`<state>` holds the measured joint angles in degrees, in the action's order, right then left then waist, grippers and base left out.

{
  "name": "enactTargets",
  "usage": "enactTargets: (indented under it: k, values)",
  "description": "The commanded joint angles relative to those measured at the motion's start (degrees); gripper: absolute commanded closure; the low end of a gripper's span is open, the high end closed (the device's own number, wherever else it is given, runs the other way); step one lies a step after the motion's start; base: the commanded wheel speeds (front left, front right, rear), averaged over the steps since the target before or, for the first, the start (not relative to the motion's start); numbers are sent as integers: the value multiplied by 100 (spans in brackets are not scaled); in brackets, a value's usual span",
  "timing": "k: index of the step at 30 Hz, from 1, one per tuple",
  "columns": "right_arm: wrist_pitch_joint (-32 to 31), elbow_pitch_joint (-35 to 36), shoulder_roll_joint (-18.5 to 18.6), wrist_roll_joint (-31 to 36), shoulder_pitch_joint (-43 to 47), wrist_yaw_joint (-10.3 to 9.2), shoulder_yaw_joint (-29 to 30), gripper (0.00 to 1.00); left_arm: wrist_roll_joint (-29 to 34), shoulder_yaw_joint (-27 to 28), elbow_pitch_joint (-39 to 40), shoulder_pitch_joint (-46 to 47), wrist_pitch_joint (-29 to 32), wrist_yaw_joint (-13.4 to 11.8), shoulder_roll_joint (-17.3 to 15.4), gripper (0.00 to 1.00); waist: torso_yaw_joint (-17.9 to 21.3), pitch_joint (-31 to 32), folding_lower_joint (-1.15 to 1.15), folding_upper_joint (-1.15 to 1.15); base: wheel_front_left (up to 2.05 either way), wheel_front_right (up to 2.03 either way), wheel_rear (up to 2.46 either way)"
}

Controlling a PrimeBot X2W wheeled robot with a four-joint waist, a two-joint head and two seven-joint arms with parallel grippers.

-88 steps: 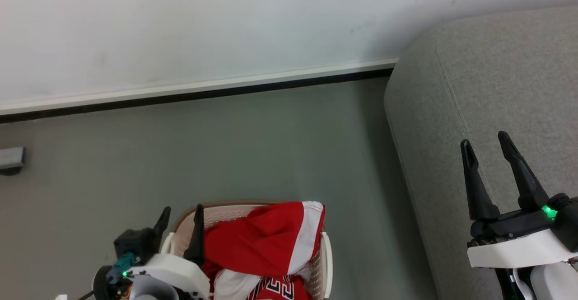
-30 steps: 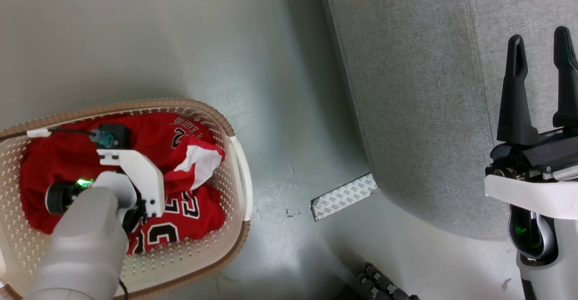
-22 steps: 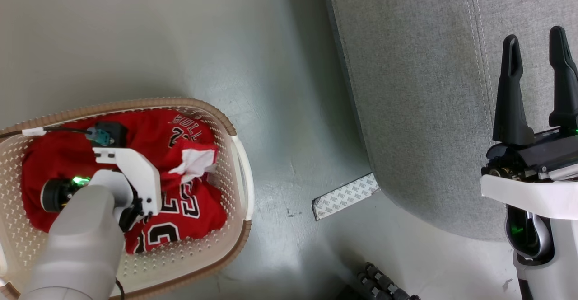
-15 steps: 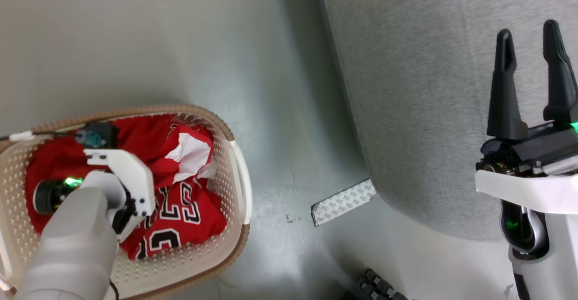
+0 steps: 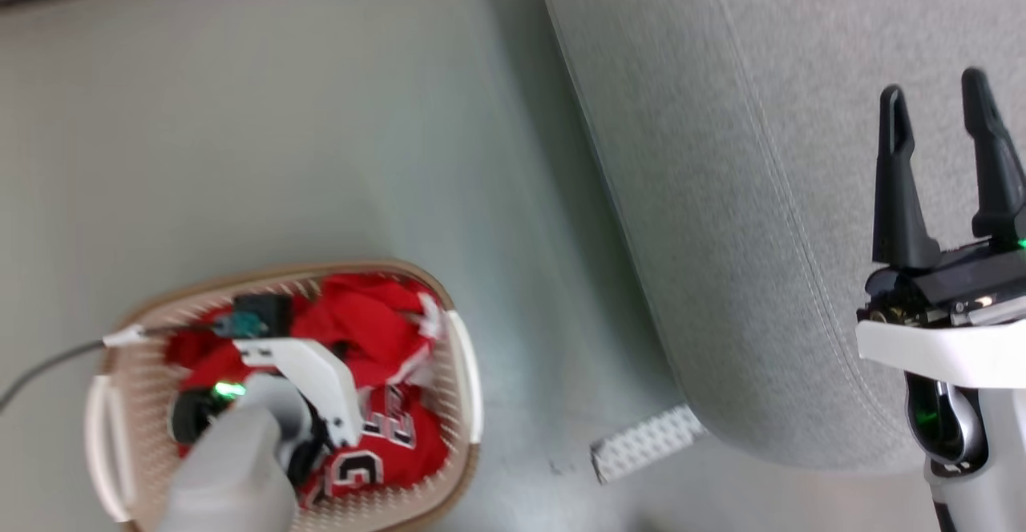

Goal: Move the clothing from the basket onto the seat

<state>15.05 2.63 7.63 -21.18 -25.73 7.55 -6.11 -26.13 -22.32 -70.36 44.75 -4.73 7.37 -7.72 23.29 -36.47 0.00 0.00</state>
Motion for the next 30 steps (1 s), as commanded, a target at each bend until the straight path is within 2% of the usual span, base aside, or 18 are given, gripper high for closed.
enactTargets:
  k: [1,11,21,30]
  values:
    - [18,-31,65,22,79,-12,8,0,-62,-30,34,-129,-57,14,12,100,-380,527,0,0,0,0,0]
    - [17,-257,336,32,511,-12,-23,0,-813,-856,784,-806,-429,15,157,100,-1132,1753,0,0,0,0,0]
    - [9,-404,527,-5,947,-12,-41,0,-1432,-1527,1718,-1117,-864,16,-29,100,-1711,2557,0,0,0,0,0]
    - [9,-503,574,-58,1251,-12,-103,0,-1587,-1543,2852,-1202,-1025,16,-290,100,-2038,3029,0,0,0,0,0]
